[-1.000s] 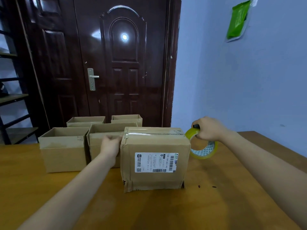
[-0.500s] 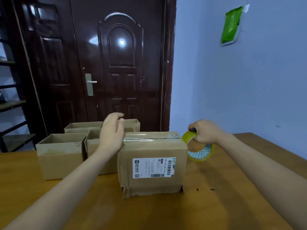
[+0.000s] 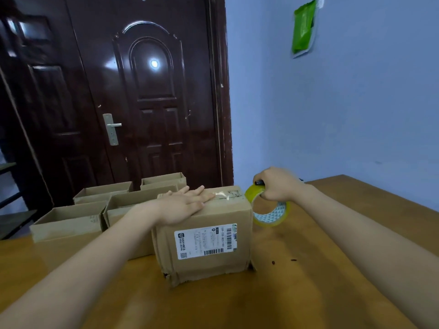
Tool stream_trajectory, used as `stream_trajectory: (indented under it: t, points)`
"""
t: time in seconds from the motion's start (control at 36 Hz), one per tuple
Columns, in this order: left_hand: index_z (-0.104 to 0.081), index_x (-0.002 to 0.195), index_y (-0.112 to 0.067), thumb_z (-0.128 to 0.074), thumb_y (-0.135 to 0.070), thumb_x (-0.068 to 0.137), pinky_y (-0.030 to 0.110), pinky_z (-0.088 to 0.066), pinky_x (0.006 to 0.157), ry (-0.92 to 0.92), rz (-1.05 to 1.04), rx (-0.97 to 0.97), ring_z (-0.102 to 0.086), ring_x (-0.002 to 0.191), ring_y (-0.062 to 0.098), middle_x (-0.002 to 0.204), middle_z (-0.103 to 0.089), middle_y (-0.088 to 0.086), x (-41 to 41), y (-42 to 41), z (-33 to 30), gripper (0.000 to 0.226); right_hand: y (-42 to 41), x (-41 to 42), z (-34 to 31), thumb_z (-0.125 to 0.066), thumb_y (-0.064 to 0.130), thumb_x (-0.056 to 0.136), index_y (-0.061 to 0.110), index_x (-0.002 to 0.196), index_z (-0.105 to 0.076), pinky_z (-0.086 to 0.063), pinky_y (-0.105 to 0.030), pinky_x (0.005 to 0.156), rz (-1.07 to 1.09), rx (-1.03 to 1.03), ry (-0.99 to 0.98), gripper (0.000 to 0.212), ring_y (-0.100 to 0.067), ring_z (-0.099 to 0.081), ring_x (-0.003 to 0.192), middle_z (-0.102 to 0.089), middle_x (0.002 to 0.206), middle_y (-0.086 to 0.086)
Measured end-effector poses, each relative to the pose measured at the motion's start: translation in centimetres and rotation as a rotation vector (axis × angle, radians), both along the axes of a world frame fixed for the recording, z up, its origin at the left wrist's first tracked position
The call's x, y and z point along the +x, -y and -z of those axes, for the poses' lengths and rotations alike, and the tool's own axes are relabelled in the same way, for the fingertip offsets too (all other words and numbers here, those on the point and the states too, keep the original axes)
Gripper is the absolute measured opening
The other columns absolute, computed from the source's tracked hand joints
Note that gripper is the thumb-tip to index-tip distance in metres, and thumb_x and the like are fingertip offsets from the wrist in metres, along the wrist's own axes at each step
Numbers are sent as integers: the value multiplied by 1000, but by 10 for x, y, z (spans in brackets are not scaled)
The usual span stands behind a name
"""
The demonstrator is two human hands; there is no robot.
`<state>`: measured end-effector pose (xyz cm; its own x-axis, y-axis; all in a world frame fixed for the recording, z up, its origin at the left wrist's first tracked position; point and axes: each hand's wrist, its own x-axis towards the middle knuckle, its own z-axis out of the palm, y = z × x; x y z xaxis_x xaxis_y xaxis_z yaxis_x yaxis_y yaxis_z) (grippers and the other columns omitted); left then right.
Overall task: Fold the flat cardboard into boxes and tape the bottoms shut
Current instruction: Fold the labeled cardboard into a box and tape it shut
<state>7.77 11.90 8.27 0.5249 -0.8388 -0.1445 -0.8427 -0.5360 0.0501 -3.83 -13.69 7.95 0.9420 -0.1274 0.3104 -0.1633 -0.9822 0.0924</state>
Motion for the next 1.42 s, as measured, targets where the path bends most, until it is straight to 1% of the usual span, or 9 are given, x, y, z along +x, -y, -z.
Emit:
stream_trajectory:
  t: [0.22, 0.47, 0.61, 0.75, 0.89, 0.94, 1.08, 1.22, 1.42]
  points:
    - [-7, 146, -51, -27, -74, 84, 54, 1, 117, -35, 195, -85, 7, 146, 10, 158, 4, -19, -25, 33, 5, 69, -1, 1, 2, -56, 14, 75, 17, 72, -51, -29, -25, 48, -23, 19, 0, 6, -23, -52, 68, -43, 59, 4]
    - [2, 149, -46, -55, -72, 76, 56, 6, 115, -3, 105, -49, 9, 147, 24, 160, 11, -5, -37, 71, 4, 96, 5, -1, 10, -63, 22, 75, 10, 82, -61, -40, -30, 54, -25, 187, 46, 14, -24, -56, 70, -61, 73, -6]
    - [-7, 147, -49, -53, -74, 59, 45, -9, 111, 24, 76, -64, -9, 141, 23, 155, -12, -4, -33, 74, 5, 103, 15, -4, 24, -69, 26, 72, 15, 90, -68, -51, -41, 67, -109, 544, 122, 21, -24, -63, 77, -68, 83, -7]
    - [-15, 143, -53, -48, -82, 47, 40, -19, 102, 77, 66, -59, -26, 127, 20, 137, -34, -3, -30, 80, 2, 105, 17, -12, 34, -76, 18, 74, 18, 95, -71, -51, -21, 70, -166, 869, 196, 22, -11, -66, 82, -72, 90, 0]
    - [-28, 137, -53, -50, -80, 41, 39, -28, 103, -11, 39, -145, -34, 117, 19, 122, -36, -6, -28, 79, 3, 103, 22, -21, 51, -71, 10, 80, 15, 78, -66, -48, -24, 63, -154, 1090, 258, 8, -11, -59, 62, -63, 69, -2]
    - [-30, 137, -53, -53, -78, 39, 40, -29, 105, -53, 40, -164, -32, 116, 18, 120, -36, -6, -28, 78, 3, 104, 23, -21, 56, -66, 8, 79, 17, 66, -56, -41, -28, 59, -115, 1067, 279, 19, -13, -52, 57, -53, 60, 1]
    - [-30, 138, -54, -58, -75, 39, 43, -29, 107, -129, 35, -192, -30, 121, 19, 121, -36, -6, -25, 75, 2, 105, 21, -21, 47, -60, 3, 76, 16, 66, -51, -34, -29, 56, -93, 977, 245, 18, -16, -44, 56, -46, 61, -3]
    - [-32, 138, -55, -61, -74, 39, 43, -29, 108, -163, 33, -210, -31, 121, 20, 123, -37, -6, -24, 73, 2, 104, 22, -20, 45, -62, 8, 74, 17, 80, -62, -41, -31, 59, -107, 846, 202, 11, -17, -53, 63, -60, 71, -6]
    - [-33, 137, -55, -63, -73, 41, 43, -30, 108, -186, 42, -238, -31, 122, 19, 124, -36, -7, -24, 70, -1, 102, 23, -22, 58, -62, 21, 72, 8, 87, -61, -30, -30, 49, -19, 351, -11, 19, -19, -47, 57, -59, 69, -8]
